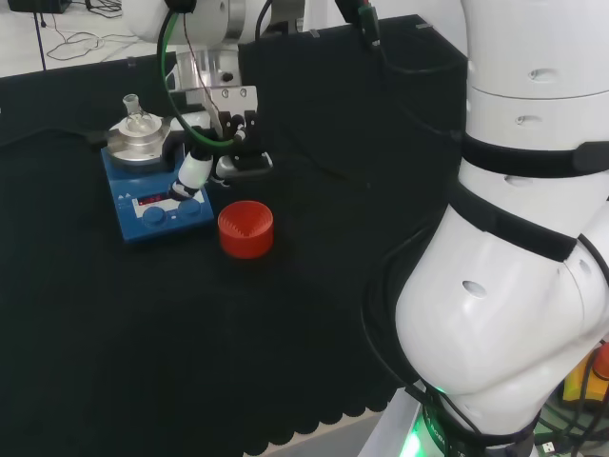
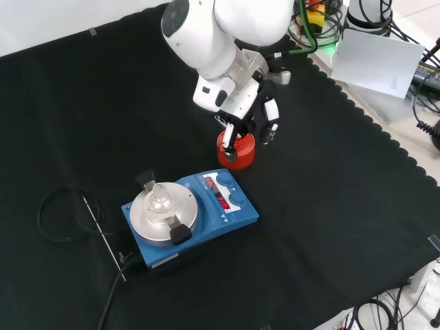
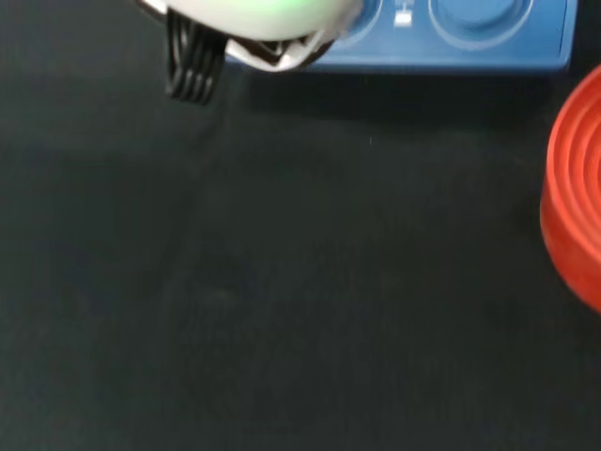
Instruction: Turn on the heater.
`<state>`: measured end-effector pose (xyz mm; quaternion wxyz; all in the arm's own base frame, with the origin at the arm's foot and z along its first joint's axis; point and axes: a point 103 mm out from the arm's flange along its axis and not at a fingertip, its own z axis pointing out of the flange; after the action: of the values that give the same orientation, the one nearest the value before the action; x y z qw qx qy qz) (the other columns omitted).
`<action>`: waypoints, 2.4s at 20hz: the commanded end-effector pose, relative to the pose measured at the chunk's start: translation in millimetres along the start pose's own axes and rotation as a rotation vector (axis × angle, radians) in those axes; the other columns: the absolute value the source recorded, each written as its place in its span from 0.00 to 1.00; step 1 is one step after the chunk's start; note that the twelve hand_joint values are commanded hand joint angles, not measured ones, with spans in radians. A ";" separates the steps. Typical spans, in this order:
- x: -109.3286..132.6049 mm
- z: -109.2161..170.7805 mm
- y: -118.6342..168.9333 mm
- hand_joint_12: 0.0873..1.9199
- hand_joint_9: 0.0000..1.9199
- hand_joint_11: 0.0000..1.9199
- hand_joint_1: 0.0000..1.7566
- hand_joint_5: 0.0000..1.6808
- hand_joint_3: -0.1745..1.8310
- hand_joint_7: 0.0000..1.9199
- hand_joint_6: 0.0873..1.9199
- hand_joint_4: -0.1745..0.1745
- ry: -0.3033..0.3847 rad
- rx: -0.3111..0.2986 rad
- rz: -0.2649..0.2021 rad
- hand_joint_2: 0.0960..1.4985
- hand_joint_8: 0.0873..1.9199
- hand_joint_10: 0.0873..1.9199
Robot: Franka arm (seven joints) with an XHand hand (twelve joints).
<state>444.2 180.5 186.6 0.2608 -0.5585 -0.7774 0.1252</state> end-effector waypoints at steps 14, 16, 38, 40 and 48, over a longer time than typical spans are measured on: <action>31.3 24.6 18.7 0.65 0.86 0.65 0.79 0.17 0.59 0.80 0.41 0.16 -0.131 0.175 -0.029 0.42 0.82 0.73; 31.2 25.6 21.7 0.65 0.86 0.65 0.79 0.16 0.59 0.80 0.41 0.17 -0.129 0.187 -0.029 0.41 0.82 0.73; 16.0 36.4 40.6 0.67 0.86 0.65 0.80 0.11 0.62 0.80 0.32 0.20 -0.118 0.232 -0.010 0.40 0.83 0.75; 12.9 37.6 42.4 0.67 0.86 0.65 0.80 0.11 0.62 0.80 0.32 0.20 -0.115 0.224 -0.013 0.40 0.83 0.75; 11.7 36.9 44.2 0.67 0.86 0.65 0.80 0.11 0.62 0.80 0.31 0.21 -0.125 0.220 -0.018 0.40 0.83 0.75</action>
<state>456.3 210.4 137.8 0.2724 -0.5127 -0.7790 0.2367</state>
